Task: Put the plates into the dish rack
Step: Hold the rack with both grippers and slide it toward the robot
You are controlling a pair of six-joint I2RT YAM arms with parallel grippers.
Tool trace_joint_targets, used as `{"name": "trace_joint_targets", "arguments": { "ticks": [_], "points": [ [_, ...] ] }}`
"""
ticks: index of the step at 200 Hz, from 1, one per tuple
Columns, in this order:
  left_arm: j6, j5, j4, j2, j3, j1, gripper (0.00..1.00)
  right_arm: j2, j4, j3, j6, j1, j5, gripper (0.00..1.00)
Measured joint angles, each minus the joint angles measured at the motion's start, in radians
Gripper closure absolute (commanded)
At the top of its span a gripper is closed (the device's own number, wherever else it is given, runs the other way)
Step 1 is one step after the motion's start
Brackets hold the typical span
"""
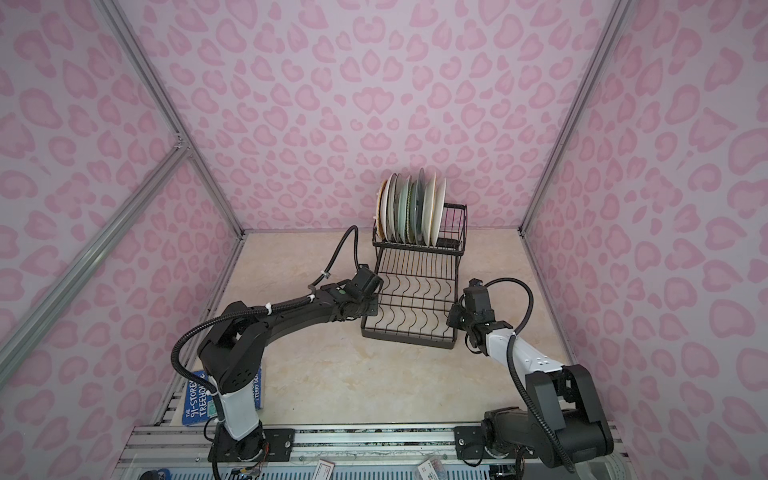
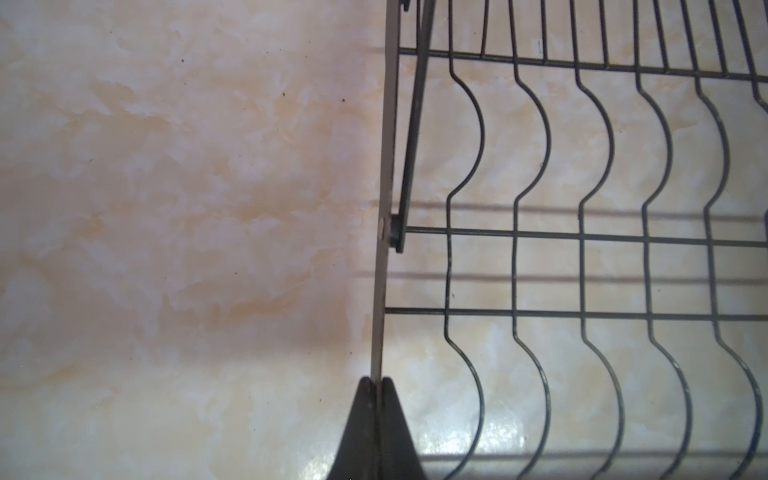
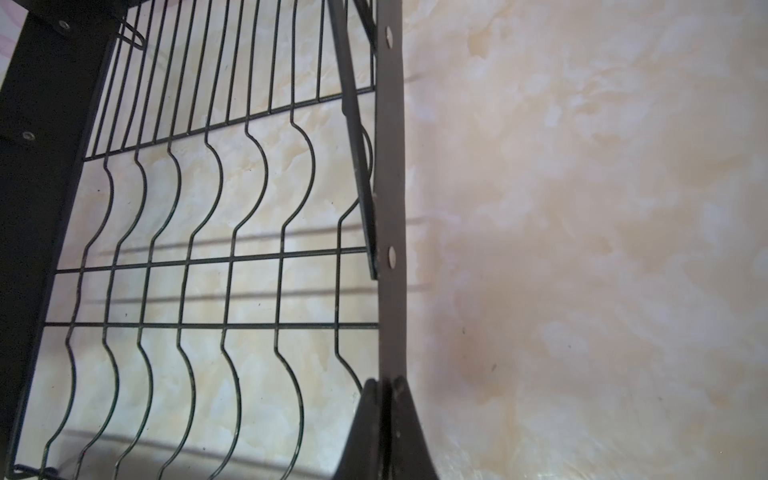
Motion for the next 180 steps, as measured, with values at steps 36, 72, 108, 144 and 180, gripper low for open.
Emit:
{"name": "trace_joint_targets", "arguments": {
  "ticks": [36, 72, 108, 144, 180],
  "points": [
    [-0.043, -0.032, 0.029, -0.04, -0.063, -0.003, 0.97, 0.011, 0.005, 0.006, -0.002, 0.036, 0.03, 1.0],
    [-0.101, -0.061, 0.007, -0.13, -0.163, -0.005, 0.97, 0.033, 0.024, 0.017, 0.0, 0.093, 0.019, 1.0],
    [-0.148, -0.085, -0.031, -0.21, -0.246, -0.005, 0.97, 0.043, 0.045, 0.019, 0.014, 0.156, 0.005, 1.0],
    [-0.184, -0.1, -0.027, -0.294, -0.339, -0.005, 0.97, 0.043, 0.045, 0.019, 0.048, 0.219, 0.017, 1.0],
    [-0.212, -0.112, -0.049, -0.365, -0.406, -0.006, 0.97, 0.041, 0.043, 0.019, 0.074, 0.27, 0.02, 1.0]
  ]
}}
